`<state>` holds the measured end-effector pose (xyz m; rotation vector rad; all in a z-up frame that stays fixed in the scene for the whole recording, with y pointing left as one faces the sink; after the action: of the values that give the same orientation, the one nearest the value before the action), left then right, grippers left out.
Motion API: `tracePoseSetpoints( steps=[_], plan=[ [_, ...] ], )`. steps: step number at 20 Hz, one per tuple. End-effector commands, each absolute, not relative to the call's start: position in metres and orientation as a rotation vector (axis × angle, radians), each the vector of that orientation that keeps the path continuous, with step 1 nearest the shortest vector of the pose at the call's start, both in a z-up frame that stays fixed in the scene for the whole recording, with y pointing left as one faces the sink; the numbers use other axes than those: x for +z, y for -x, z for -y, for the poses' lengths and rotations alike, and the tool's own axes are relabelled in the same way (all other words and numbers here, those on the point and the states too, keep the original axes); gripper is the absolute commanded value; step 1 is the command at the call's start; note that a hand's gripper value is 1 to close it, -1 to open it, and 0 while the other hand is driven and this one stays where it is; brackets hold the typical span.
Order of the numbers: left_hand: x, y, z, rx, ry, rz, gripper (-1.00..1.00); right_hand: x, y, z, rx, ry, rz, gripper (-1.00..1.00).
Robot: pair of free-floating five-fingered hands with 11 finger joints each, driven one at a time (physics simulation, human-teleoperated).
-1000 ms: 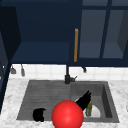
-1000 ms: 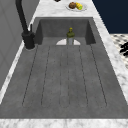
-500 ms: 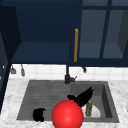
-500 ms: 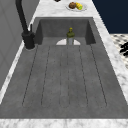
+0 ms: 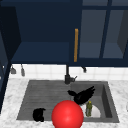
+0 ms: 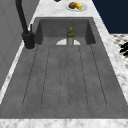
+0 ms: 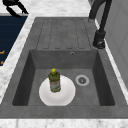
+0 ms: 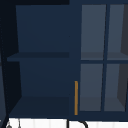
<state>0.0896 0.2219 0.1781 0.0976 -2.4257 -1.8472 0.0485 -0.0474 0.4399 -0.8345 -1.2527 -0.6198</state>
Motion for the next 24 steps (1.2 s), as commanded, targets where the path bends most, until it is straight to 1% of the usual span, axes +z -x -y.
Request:
tracePoseSetpoints(
  steps=[1,6,9,10,11,13,16,24],
  plan=[
    [0.178,-0.090,-0.222,-1.847,-0.098,2.426,0.00,0.449,-0.049,0.046,-0.755,0.780,1.238,-1.00],
    [0.178,-0.090,-0.222,-1.847,-0.098,2.426,0.00,0.468,-0.049,0.046,-0.823,0.759,1.198,-1.00],
    [0.178,-0.090,-0.222,-1.847,-0.098,2.426,0.00,0.476,-0.048,0.043,-0.787,0.724,1.171,-1.00],
    [0.178,-0.090,-0.222,-1.847,-0.098,2.426,0.00,0.472,-0.048,0.045,-0.760,0.767,1.202,-1.00],
    [0.178,-0.090,-0.222,-1.847,-0.098,2.426,0.00,0.471,-0.048,0.044,-0.722,0.785,1.193,-1.00],
    [0.178,-0.090,-0.222,-1.847,-0.098,2.426,0.00,0.473,-0.048,0.044,-0.742,0.782,1.187,-1.00],
    [0.178,-0.090,-0.222,-1.847,-0.098,2.426,0.00,0.491,-0.049,0.030,-0.739,0.831,1.203,-1.00],
    [0.178,-0.090,-0.222,-1.847,-0.098,2.426,0.00,0.545,-0.046,0.002,-0.733,0.830,1.216,-1.00]
  ],
)
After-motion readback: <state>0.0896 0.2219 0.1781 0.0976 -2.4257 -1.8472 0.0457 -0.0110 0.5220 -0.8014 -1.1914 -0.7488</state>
